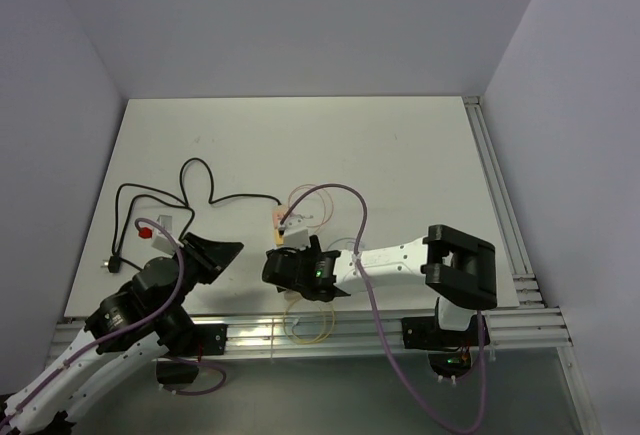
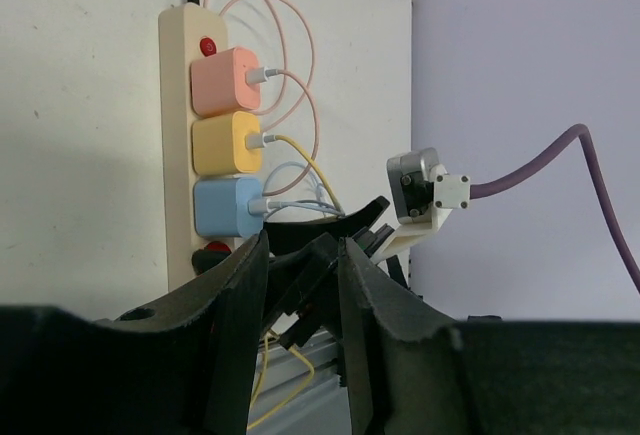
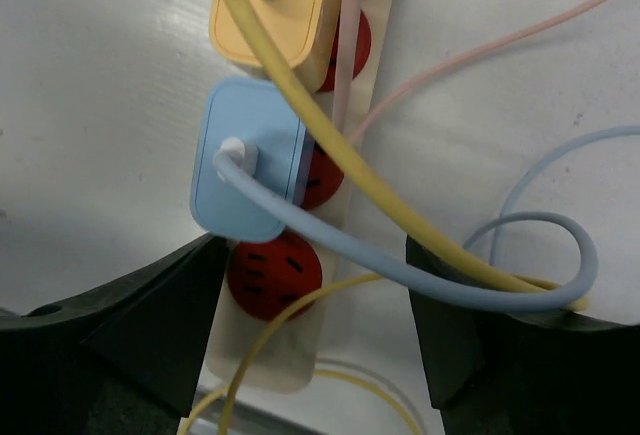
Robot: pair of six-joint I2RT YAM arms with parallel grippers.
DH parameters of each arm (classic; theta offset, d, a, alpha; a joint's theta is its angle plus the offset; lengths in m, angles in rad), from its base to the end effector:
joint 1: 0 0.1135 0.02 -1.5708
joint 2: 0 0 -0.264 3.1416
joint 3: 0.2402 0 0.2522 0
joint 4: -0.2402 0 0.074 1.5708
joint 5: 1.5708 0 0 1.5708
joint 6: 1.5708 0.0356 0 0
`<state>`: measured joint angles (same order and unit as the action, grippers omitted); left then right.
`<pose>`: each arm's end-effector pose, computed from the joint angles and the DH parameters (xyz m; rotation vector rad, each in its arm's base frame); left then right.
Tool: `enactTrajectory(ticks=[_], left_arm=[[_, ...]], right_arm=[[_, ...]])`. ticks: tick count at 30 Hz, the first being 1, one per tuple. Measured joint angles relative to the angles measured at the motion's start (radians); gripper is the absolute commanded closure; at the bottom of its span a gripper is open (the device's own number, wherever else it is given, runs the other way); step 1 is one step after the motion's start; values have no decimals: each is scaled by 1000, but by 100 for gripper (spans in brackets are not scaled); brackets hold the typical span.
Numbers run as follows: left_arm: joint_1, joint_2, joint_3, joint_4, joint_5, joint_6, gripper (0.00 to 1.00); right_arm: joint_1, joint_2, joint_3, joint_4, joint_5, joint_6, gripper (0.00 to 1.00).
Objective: Insert the plug
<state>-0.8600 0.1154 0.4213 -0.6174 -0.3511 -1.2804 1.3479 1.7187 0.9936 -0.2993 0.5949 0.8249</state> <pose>0.0586 -0.0493 0.2420 -0.6738 1.9127 -1.1143 0.0937 0.3231 0.1686 -0.4147 2.3343 0.2485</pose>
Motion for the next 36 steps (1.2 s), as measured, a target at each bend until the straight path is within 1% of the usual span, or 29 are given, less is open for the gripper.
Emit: enactTrajectory(ticks=[4, 11, 18, 19, 20, 21, 23, 24, 26, 27, 29, 32, 36], left_arm=[[0, 0, 0, 1, 0, -5, 60], [0, 11, 0, 8, 1, -15, 60], [0, 19, 0, 7, 2, -17, 60], [0, 19, 0, 6, 2, -18, 60], [0, 19, 0, 6, 2, -18, 60], [0, 19, 0, 6, 2, -18, 60], [0, 14, 0, 6, 2, -18, 60], [0, 11, 0, 5, 2, -18, 60], [0, 9, 0, 5, 2, -18, 60], [0, 8, 0, 2, 2, -18, 60], [0, 5, 0, -2, 2, -18, 60], [0, -3, 0, -4, 2, -19, 60], [0, -23, 2, -24, 1, -22, 60]], right_arm=[[0, -34, -8, -40, -56, -22, 21], [0, -47, -32, -10, -112, -48, 26], [4, 13, -15, 18, -171, -61, 34], [5, 26, -11, 22, -176, -60, 43], [5, 34, -9, 26, -176, -54, 49], [5, 35, -7, 24, -174, -43, 64], [1, 34, -6, 23, -178, -43, 76], [-3, 34, -6, 22, -180, -48, 85], [-15, 32, -6, 21, -195, -50, 92], [-24, 29, -6, 19, -208, -52, 100], [-46, 23, -6, 14, -240, -64, 100], [-119, 19, 0, 6, -294, -99, 100], [-290, 52, 61, -37, -313, -192, 100]])
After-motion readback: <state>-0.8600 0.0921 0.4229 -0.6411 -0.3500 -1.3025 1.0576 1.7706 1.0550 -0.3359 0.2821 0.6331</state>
